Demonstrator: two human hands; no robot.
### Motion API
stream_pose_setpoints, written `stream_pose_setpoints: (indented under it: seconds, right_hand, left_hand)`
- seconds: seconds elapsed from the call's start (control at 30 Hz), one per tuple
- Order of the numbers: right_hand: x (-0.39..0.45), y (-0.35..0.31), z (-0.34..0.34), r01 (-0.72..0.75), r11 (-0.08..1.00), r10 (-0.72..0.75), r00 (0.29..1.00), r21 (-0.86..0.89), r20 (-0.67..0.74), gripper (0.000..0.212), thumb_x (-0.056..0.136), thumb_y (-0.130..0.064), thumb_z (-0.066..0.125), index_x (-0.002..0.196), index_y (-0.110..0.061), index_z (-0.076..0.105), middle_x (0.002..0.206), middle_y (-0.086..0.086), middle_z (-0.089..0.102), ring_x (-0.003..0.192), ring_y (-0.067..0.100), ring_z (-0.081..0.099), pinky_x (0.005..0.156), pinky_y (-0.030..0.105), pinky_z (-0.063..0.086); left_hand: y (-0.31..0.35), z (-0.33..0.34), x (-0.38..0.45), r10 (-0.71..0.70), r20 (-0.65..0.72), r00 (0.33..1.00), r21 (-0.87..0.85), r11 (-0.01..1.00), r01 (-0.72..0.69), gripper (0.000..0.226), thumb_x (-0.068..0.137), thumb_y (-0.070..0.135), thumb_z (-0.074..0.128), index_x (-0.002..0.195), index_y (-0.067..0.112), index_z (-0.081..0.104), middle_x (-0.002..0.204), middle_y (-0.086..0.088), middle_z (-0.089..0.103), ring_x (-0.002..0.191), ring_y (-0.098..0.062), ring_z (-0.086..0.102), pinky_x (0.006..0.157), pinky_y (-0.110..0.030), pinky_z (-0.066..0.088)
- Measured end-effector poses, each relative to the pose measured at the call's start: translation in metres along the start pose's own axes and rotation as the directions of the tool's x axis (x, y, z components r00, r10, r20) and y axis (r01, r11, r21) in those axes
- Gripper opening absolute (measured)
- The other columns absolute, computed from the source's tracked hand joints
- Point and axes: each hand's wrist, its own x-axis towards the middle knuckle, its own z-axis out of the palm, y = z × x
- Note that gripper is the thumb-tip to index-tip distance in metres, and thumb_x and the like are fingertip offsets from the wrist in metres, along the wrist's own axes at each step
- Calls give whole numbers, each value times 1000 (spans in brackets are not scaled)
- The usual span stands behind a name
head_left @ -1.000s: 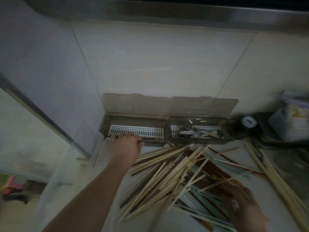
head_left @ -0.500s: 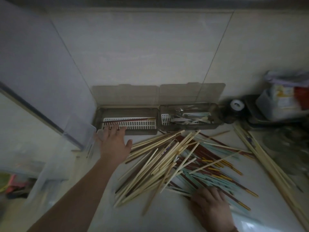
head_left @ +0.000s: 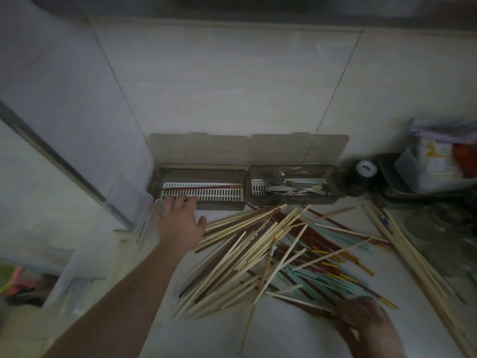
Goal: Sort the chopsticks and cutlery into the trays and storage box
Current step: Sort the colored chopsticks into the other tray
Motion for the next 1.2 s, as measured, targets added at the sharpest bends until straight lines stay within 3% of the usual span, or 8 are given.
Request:
stream_pose_setpoints:
  seconds: [0.07, 0.17, 0.27, 0.33, 0.5, 0.8, 1.0, 1.2]
  right_hand:
    - [6, 8, -19, -248, 933, 230, 968, 261, 99, 36, 58, -11, 90, 70, -38, 70, 76, -17, 68, 69, 3, 63, 71, 10, 45]
    - [28, 8, -43, -420, 691, 367, 905, 588, 215, 26, 76, 4, 73, 69, -20, 70, 62, 1, 67, 53, 7, 58, 53, 15, 43]
    - [58, 3, -61, -385, 496, 434, 886, 778, 162, 9, 81, -16, 68, 74, -11, 67, 62, 11, 61, 60, 20, 54, 55, 24, 44]
    - [81, -5, -72, -324, 399, 463, 879, 857, 117, 28, 83, -36, 61, 78, -8, 64, 72, 20, 58, 66, 26, 54, 59, 31, 48]
    - [147, -23, -95, -185, 265, 470, 882, 946, 40, 28, 82, -49, 63, 77, -22, 66, 68, 3, 60, 63, 16, 56, 58, 25, 49]
    - [259, -105, -29, -64, 579, 209, 975, 813, -72, 19, 88, -6, 64, 75, -20, 64, 74, -9, 69, 69, 4, 62, 69, 21, 51]
    - [299, -152, 14, -180, 642, 89, 983, 745, 160, 21, 86, 0, 65, 72, -16, 62, 60, -12, 64, 50, -10, 56, 48, 6, 39]
    - [306, -161, 43, -167, 770, 47, 977, 615, 207, 28, 77, -7, 75, 67, -29, 60, 73, -10, 66, 76, 11, 65, 77, 27, 53]
  left_hand:
    - [0, 1, 0, -2, -8, 1000, -3, 1000, 2, 57, 87, 49, 56, 139, 33, 43, 144, 3, 42, 140, -26, 21, 114, -60, 3]
    - [-1, 3, 0, 1, -14, 1000, -21, 1000, -1, 58, 86, 48, 57, 139, 31, 44, 142, 2, 44, 140, -27, 21, 114, -60, 2]
    - [-2, 3, 0, 7, -19, 1000, -34, 999, -8, 57, 85, 48, 58, 138, 31, 45, 141, 3, 44, 139, -26, 21, 114, -60, 3]
    - [-3, 3, 1, 15, -16, 1000, -34, 999, -15, 56, 85, 48, 58, 137, 32, 45, 140, 3, 44, 139, -27, 22, 114, -60, 4]
    - [-3, 4, 2, 7, -8, 1000, -43, 999, -7, 56, 85, 50, 55, 138, 33, 43, 141, 4, 42, 140, -26, 20, 114, -62, 2]
    - [-3, 3, 3, -4, 3, 1000, -73, 997, 4, 57, 88, 50, 52, 140, 33, 40, 143, 5, 39, 142, -26, 20, 114, -61, -1]
    - [-4, 1, 2, -5, 1, 1000, -103, 995, 5, 56, 88, 50, 50, 141, 35, 38, 146, 6, 35, 142, -25, 17, 114, -61, -6]
    - [-4, -2, 2, -2, 17, 1000, -88, 996, 3, 56, 89, 51, 46, 142, 37, 34, 147, 7, 32, 143, -25, 15, 116, -62, -4]
